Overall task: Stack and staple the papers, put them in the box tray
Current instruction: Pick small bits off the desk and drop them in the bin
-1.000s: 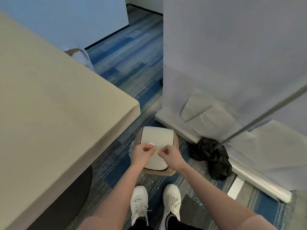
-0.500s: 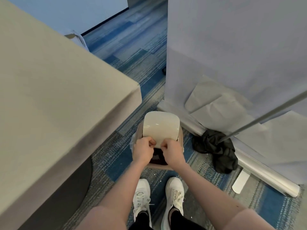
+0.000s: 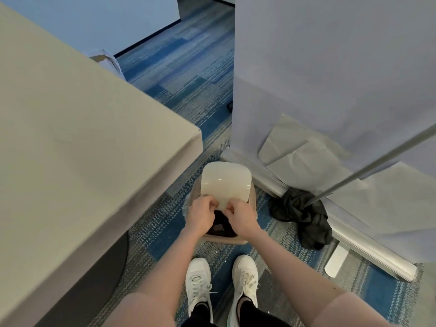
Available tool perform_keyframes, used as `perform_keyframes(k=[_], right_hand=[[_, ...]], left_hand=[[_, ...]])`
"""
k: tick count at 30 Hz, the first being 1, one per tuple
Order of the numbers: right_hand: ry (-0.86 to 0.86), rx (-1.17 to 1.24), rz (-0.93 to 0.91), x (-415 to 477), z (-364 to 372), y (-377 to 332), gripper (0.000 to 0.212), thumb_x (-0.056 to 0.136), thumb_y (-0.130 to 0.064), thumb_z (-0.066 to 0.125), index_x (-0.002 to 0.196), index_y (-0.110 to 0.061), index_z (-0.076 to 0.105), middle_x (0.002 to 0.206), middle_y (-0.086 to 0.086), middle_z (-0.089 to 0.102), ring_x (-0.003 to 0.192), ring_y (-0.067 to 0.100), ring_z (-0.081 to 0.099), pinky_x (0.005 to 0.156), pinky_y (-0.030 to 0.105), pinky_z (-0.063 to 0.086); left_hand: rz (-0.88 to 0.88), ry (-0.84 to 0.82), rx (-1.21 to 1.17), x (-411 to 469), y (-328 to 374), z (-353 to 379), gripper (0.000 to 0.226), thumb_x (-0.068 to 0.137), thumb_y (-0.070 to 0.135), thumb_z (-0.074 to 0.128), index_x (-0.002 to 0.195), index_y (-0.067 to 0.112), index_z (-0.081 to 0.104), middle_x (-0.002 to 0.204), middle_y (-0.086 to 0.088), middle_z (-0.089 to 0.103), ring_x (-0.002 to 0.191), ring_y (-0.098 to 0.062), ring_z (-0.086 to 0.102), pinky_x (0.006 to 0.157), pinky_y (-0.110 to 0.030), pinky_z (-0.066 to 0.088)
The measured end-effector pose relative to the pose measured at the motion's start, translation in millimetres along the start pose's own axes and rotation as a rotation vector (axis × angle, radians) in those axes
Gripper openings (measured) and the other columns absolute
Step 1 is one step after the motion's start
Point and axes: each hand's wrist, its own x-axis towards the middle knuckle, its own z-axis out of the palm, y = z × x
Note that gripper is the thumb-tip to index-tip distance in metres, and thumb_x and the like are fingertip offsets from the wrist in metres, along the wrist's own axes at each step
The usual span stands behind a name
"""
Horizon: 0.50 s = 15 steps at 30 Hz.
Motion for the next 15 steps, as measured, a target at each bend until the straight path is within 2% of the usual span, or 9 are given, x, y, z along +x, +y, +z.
perform_keyframes(k=[3, 6, 10, 15], right_hand=[[0.007, 0.109, 0.007, -9, -13, -7, 0.021, 0.095, -0.014, 0.048, 0.111, -0.010, 0.063, 0.112, 0.007, 0.066, 0.104, 0.022, 0.059, 0.086, 0.029, 0.044], [0.050, 0.210, 0.008, -24, -42, -23, 0.023, 0.096, -0.022, 0.049, 0.111, -0.012, 0.064, 0.107, 0.004, 0.068, 0.101, 0.019, 0.060, 0.090, 0.030, 0.041], [0.186, 0.417, 0.003, -58, -97, -46, 0.023, 0.096, -0.027, 0.050, 0.104, -0.013, 0.067, 0.095, 0.000, 0.068, 0.092, 0.017, 0.062, 0.078, 0.027, 0.043], [0.398, 0.499, -0.095, -125, -183, -81, 0.023, 0.097, -0.026, 0.049, 0.100, -0.013, 0.068, 0.090, -0.001, 0.068, 0.081, 0.012, 0.060, 0.077, 0.034, 0.049]], left_hand=[[0.008, 0.031, -0.062, -9, 11, -12, 0.020, 0.092, 0.011, 0.053, 0.098, 0.022, 0.069, 0.107, 0.005, 0.068, 0.093, -0.013, 0.061, 0.087, -0.036, 0.051], [0.024, 0.048, -0.142, -18, 39, -32, 0.019, 0.094, 0.032, 0.052, 0.099, 0.024, 0.068, 0.094, 0.001, 0.073, 0.086, -0.016, 0.067, 0.080, -0.035, 0.054], [0.062, 0.139, -0.251, -44, 93, -73, 0.035, 0.097, 0.044, 0.039, 0.088, 0.026, 0.067, 0.079, 0.006, 0.069, 0.077, -0.013, 0.065, 0.076, -0.038, 0.053], [0.229, 0.150, -0.438, -110, 190, -141, 0.038, 0.098, 0.042, 0.041, 0.093, 0.018, 0.071, 0.087, 0.002, 0.071, 0.087, -0.017, 0.067, 0.083, -0.036, 0.053]])
